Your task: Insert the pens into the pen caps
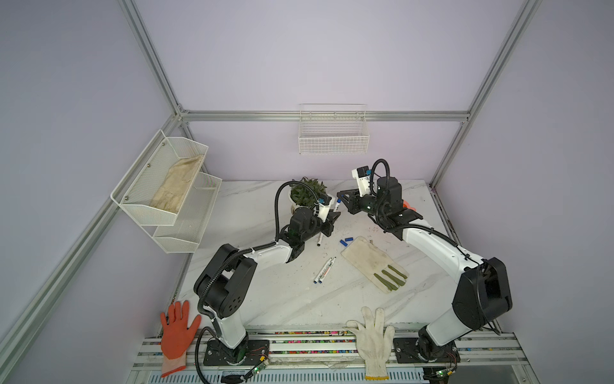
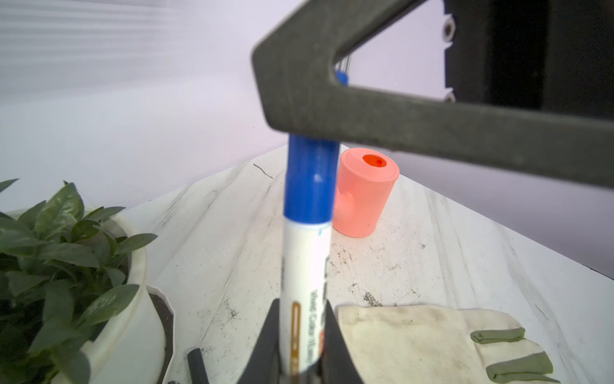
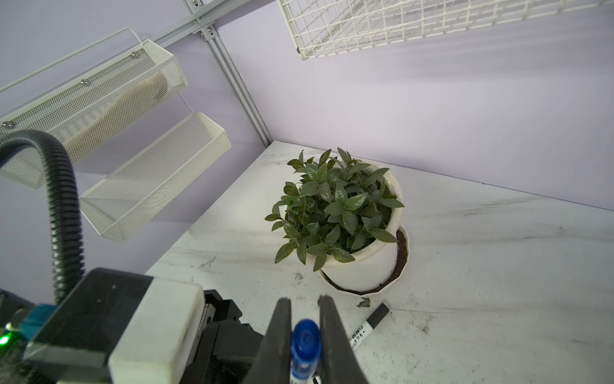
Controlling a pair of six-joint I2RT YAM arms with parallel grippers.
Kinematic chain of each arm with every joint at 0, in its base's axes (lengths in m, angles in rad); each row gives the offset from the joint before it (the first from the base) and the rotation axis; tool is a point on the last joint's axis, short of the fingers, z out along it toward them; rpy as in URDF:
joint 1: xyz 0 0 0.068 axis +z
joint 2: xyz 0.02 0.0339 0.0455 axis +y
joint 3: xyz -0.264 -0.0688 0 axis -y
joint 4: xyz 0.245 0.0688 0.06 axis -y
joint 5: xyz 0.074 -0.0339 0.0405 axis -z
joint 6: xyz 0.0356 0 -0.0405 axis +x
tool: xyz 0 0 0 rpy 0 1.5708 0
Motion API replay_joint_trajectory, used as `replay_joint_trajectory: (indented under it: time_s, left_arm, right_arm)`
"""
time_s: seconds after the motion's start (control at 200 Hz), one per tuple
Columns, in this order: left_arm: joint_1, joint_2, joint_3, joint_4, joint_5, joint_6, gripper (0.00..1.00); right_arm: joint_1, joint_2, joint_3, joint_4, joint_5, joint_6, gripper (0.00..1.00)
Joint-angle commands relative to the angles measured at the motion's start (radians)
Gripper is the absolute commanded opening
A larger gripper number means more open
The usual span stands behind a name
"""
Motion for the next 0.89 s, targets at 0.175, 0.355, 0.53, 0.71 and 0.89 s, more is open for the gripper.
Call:
replay_joint_trajectory:
  time_s: [0.175, 0.355, 0.53, 0.71, 0.89]
  left_arm:
    - [0.047, -0.206, 0.039, 0.460, -0.264, -0.116, 0.00]
    - [-0.028, -0.201, -0.092, 0.396, -0.260, -0.151, 0.00]
    - [-0.118, -0.183, -0.202, 0.382, -0.310, -0.157, 0.00]
    - [-0.164, -0.167, -0.236, 0.386, -0.358, -0.182, 0.00]
    - [-0.171, -0.146, -0.230, 0.392, -0.363, -0.184, 0.00]
  right_arm:
    - [-0.034, 0.001, -0.094, -0.451, -0.201, -0.023, 0.00]
    - [-0.035, -0.053, -0.067, -0.394, -0.205, 0.000, 0.00]
    - [-0.034, -0.058, -0.039, -0.411, -0.189, 0.001, 0.00]
    - [-0.033, -0.057, -0.028, -0.410, -0.193, 0.003, 0.03]
    - [-0.034, -0.058, -0.014, -0.413, -0.193, 0.002, 0.14]
